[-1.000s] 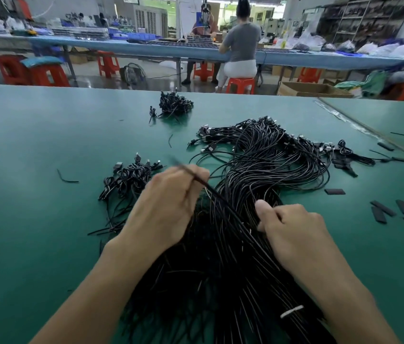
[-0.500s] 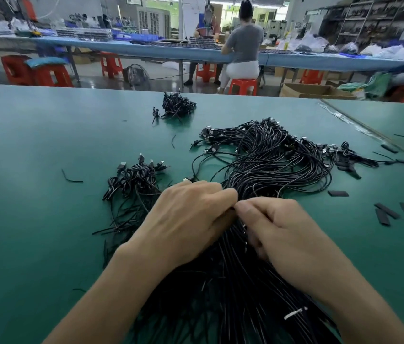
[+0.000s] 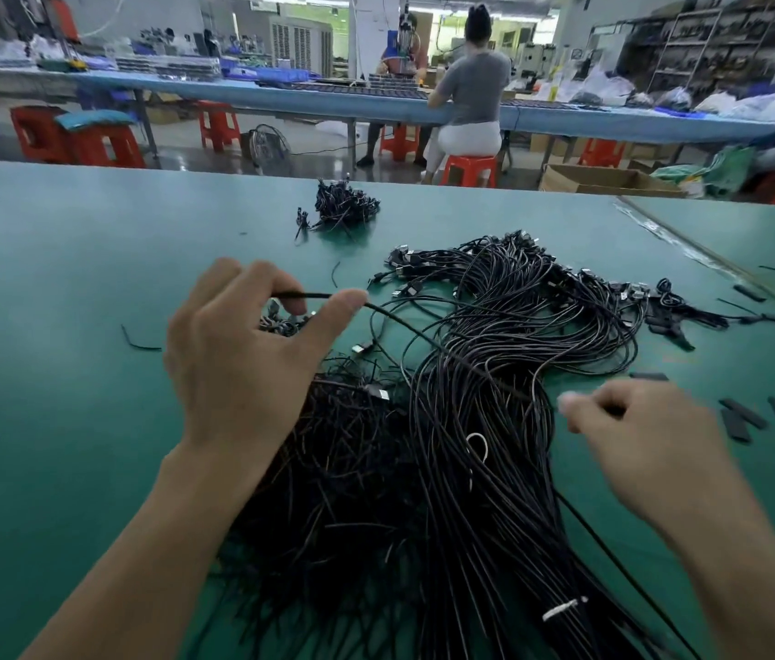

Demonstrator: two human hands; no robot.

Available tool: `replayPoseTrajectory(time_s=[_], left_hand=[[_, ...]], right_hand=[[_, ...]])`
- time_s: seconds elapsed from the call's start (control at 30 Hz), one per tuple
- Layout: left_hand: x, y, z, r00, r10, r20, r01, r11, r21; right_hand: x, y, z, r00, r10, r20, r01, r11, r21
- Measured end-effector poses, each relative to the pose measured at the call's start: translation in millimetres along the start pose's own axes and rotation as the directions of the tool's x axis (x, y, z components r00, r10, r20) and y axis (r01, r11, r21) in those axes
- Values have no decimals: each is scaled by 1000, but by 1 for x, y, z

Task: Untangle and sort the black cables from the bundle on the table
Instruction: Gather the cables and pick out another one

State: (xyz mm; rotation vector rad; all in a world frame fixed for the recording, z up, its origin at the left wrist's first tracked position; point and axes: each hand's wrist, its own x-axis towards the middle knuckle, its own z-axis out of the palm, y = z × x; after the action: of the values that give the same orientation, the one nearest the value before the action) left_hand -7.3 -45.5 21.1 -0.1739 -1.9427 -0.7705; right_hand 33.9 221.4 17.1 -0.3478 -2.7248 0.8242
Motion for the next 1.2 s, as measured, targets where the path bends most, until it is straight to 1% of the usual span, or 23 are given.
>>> replayPoseTrajectory(time_s=[0.03,0.07,0.1,0.17,0.23,0.3,0.43,0.5,0.57,0.63,0.67,0.7,0.77,0.8,0.93,0.97,1.0,1.03,1.07,1.1,1.13,1.17,1.2], left_hand=[[-1,1,1,998,65,21,-64,998,-10],[-3,3,2,989,137,57,-136,990,-22],[-5,6,4,974,204,99,-201,979,-37],[-8,14,6,935,314,165,-304,949,-83],[-10,22,9,901,389,190,-367,919,-142],[-12,29,10,880,430,200,-391,897,-208],[-14,36,10,878,407,251,-330,896,-297],[-13,37,11,898,360,253,-284,913,-291],[-13,33,10,948,249,196,-199,950,-242],[-11,26,9,992,73,100,-51,978,-204],[-10,22,8,998,9,62,4,978,-207],[-9,21,7,999,-17,36,24,977,-214],[-5,24,4,1000,4,9,-2,976,-218],[-4,27,3,1000,21,-2,-21,975,-220],[-3,30,3,991,105,-84,-125,953,-275],[-3,29,4,990,119,-69,-134,947,-291],[-4,28,5,994,109,-25,-112,941,-319],[-5,26,7,997,68,49,-46,934,-354],[-7,25,10,990,7,140,48,921,-386],[-9,23,13,974,-42,224,133,903,-408],[-12,21,15,955,-63,289,187,886,-425],[-14,20,17,942,-54,332,205,875,-438],[-15,19,19,933,-24,358,194,873,-447]], right_hand=[[-1,-1,4,994,-7,106,17,995,-94],[-3,-4,8,981,-12,194,38,991,-131],[-6,-8,10,963,-43,265,71,993,-98],[-13,-21,12,929,-192,317,152,978,146],[-20,-35,14,890,-363,277,247,893,377],[-25,-44,16,867,-456,202,318,818,480],[-30,-57,16,875,-482,41,346,683,644],[-30,-59,13,900,-433,-54,335,607,720],[-27,-55,9,956,-273,-105,242,536,809],[-22,-50,5,993,-89,-82,115,462,880],[-19,-47,3,997,-32,-63,71,462,884],[-17,-45,4,999,0,-51,45,492,870],[-16,-44,5,999,20,-43,26,531,847],[-16,-44,5,999,25,-42,23,518,855],[-12,-44,1,995,91,-46,13,328,945],[-10,-41,-1,992,118,-44,8,291,957],[-9,-38,-2,990,133,-42,2,282,959],[-7,-35,-1,990,131,-43,-1,318,948],[-6,-32,0,993,110,-51,1,406,914],[-5,-29,1,996,70,-59,14,524,852],[-5,-28,2,998,18,-58,34,632,775],[-5,-28,4,998,-38,-43,57,709,702],[-7,-29,6,996,-92,-17,81,755,651]])
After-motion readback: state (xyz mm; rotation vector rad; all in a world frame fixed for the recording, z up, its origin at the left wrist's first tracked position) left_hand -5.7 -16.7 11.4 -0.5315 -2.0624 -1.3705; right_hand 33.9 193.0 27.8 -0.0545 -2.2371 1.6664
